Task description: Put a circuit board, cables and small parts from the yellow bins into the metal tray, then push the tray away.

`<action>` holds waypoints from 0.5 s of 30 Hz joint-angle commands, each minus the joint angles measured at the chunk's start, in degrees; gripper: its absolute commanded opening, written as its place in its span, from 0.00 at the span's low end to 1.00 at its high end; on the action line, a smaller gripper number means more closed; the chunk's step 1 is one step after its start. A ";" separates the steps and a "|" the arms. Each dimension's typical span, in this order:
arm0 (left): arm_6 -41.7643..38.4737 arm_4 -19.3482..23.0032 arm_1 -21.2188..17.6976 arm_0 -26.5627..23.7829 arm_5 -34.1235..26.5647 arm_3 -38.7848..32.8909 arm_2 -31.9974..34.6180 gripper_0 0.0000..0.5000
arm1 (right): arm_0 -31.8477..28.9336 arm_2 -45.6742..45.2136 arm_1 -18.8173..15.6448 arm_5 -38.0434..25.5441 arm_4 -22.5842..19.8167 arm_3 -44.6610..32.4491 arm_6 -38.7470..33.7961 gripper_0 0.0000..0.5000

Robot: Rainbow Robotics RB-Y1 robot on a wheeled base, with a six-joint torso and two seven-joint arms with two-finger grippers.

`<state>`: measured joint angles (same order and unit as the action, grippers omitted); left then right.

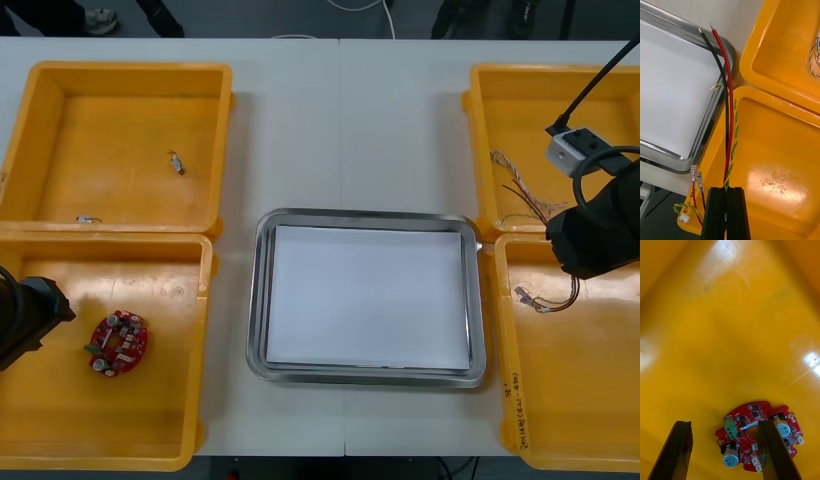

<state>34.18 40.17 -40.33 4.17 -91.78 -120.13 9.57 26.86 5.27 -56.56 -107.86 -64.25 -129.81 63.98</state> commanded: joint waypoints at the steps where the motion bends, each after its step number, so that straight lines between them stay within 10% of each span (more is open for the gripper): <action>1: -4.03 -1.94 1.22 1.63 1.17 -1.25 -2.80 1.00 | 1.00 0.62 0.40 -0.69 0.44 -0.36 2.37 0.00; 15: -5.35 -6.25 2.54 1.89 6.53 1.21 -8.34 1.00 | 0.82 0.62 1.98 -1.04 0.71 -0.62 2.20 0.00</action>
<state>33.99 35.35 -39.06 4.49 -87.08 -119.60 2.88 26.86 5.27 -55.72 -108.37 -64.19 -129.81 63.98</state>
